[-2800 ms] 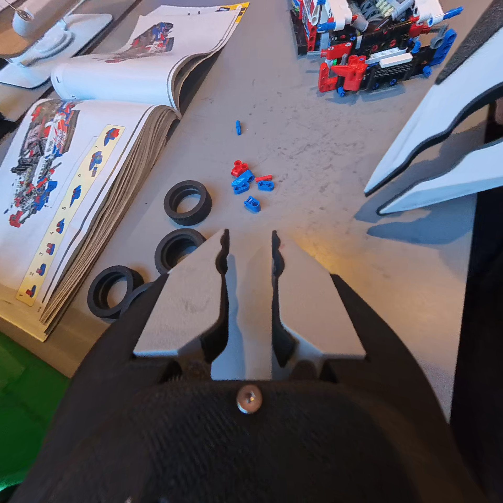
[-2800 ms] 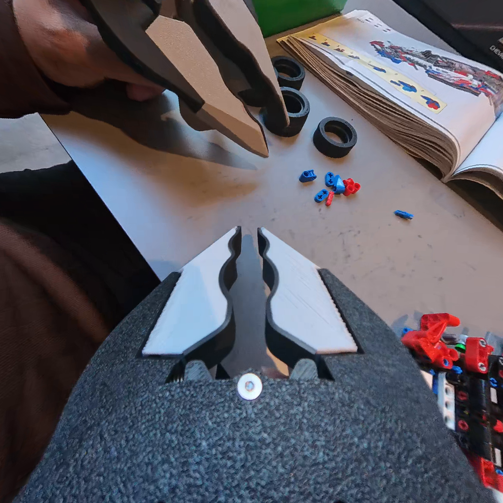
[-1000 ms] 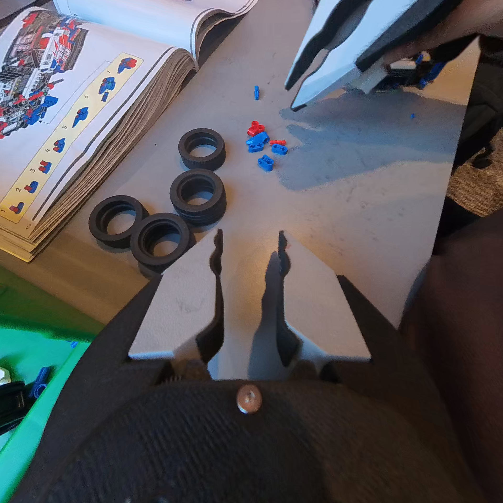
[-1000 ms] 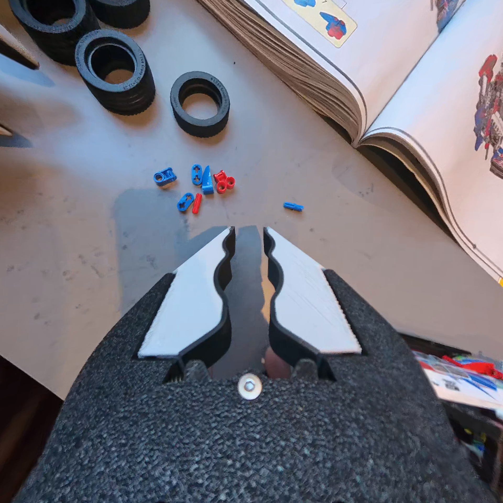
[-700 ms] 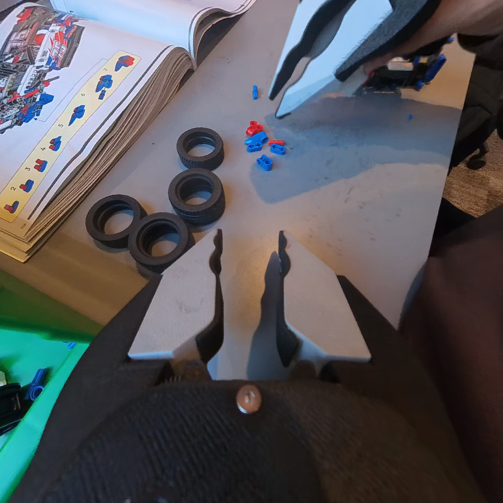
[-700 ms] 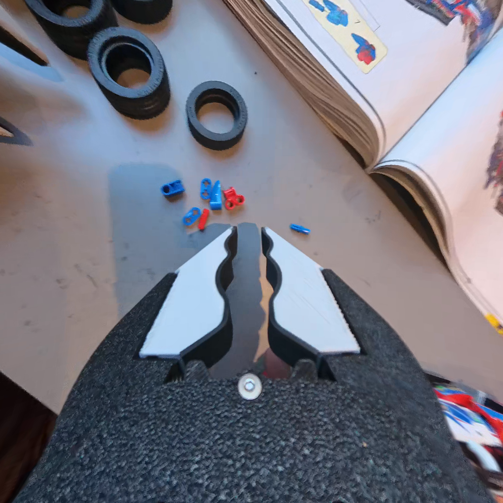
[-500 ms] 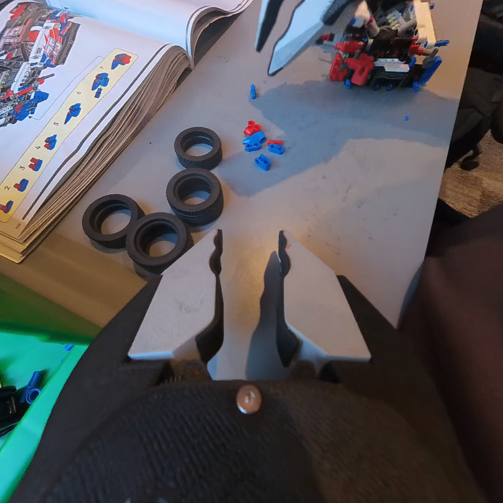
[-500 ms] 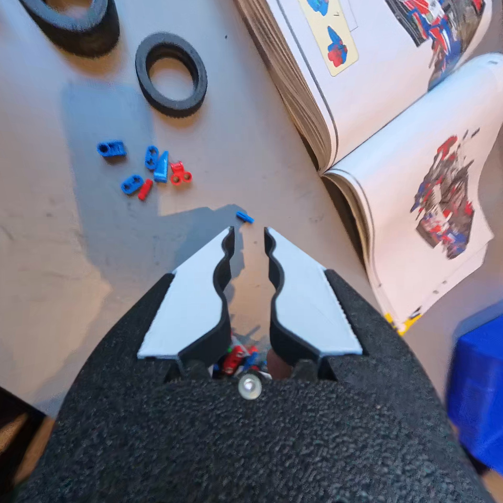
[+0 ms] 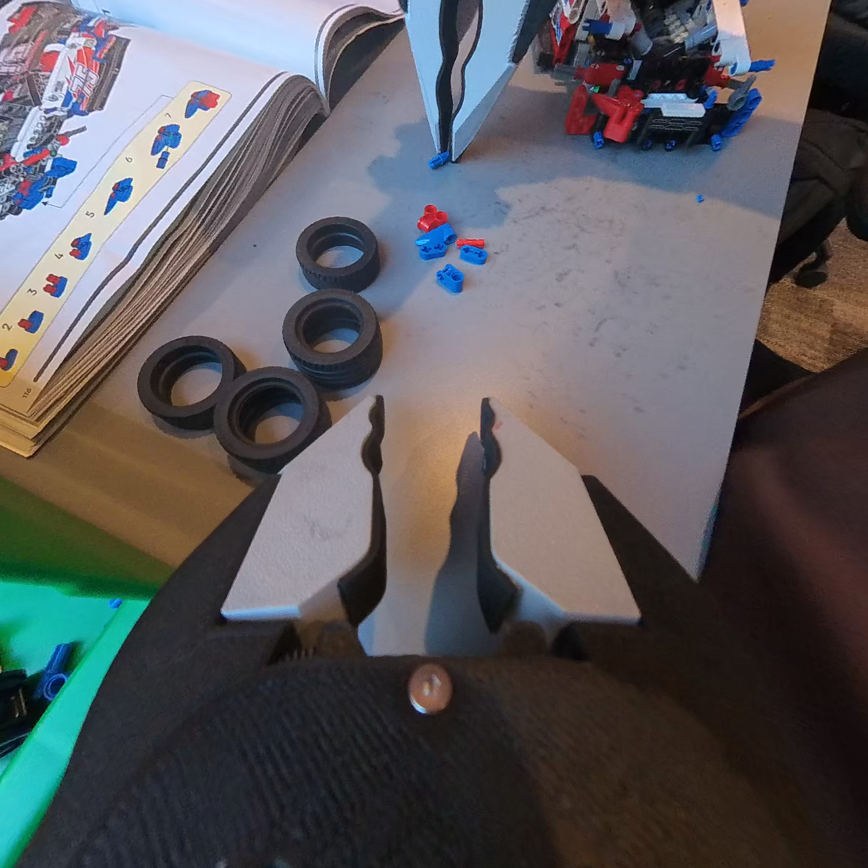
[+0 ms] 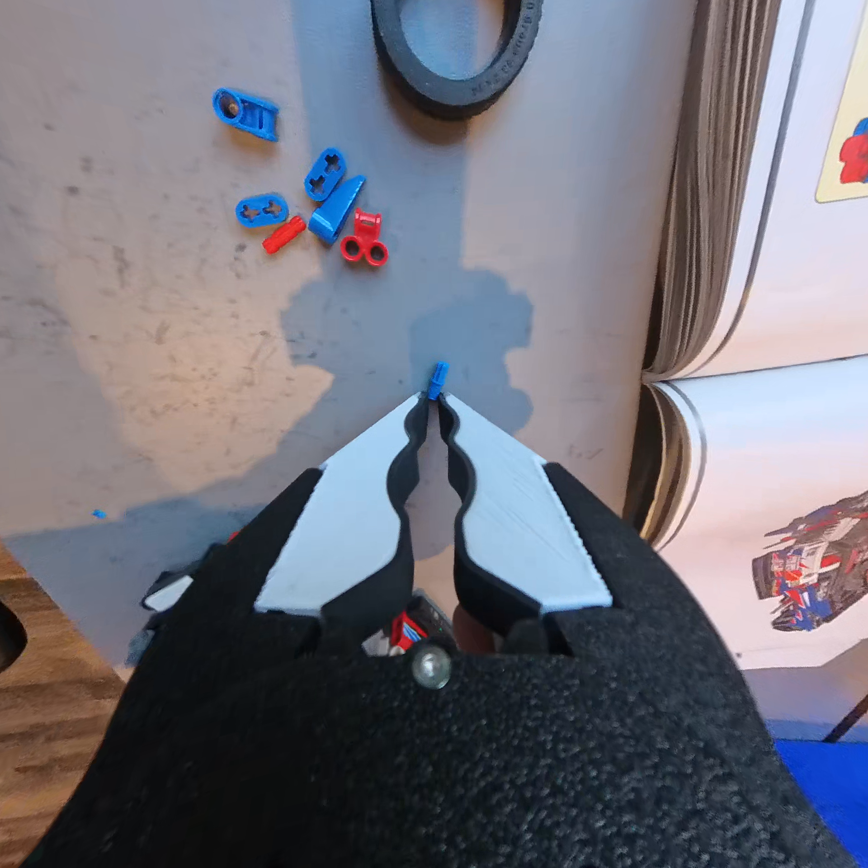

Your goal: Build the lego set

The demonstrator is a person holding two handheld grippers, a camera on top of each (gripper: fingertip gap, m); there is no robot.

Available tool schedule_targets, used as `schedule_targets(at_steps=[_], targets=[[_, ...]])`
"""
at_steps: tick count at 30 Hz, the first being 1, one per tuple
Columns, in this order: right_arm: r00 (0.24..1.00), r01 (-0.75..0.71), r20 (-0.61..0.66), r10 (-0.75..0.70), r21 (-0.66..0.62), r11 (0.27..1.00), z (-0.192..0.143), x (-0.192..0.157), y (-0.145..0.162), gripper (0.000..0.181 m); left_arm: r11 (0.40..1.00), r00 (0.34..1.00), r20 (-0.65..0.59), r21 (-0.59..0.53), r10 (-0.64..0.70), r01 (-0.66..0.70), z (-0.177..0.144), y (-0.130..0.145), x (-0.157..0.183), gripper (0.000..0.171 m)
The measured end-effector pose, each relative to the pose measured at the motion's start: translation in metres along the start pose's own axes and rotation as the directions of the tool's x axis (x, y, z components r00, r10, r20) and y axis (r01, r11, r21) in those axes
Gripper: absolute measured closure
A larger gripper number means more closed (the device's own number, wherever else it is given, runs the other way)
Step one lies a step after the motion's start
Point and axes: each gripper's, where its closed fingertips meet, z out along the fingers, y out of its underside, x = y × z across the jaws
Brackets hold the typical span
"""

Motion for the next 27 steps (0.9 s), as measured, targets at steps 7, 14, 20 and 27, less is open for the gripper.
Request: schedule_targets(at_steps=[7, 14, 20, 27], targets=[[0.957, -0.244, -0.121, 0.263, 0.151, 0.958, -0.017, -0.048, -0.037, 0.177, 1.0, 1.0, 0.006, 0.01, 0.008, -0.008, -0.001, -0.001, 0.0, 0.134], [0.878, -0.382, -0.158, 0.451, 0.335, 0.861, -0.015, -0.092, -0.059, 0.177, 1.0, 0.999, 0.018, -0.002, 0.031, -0.031, 0.0, 0.0, 0.001, 0.135], [0.851, -0.382, -0.19, 0.49, 0.419, 0.824, -0.015, -0.092, -0.052, 0.177, 0.999, 0.998, 0.035, -0.002, 0.047, -0.047, 0.0, 0.0, 0.001, 0.136], [0.859, -0.369, -0.129, 0.496, 0.517, 0.773, -0.008, -0.099, -0.044, 0.176, 0.998, 0.995, 0.093, -0.043, 0.043, -0.039, 0.004, 0.004, -0.007, 0.136]])
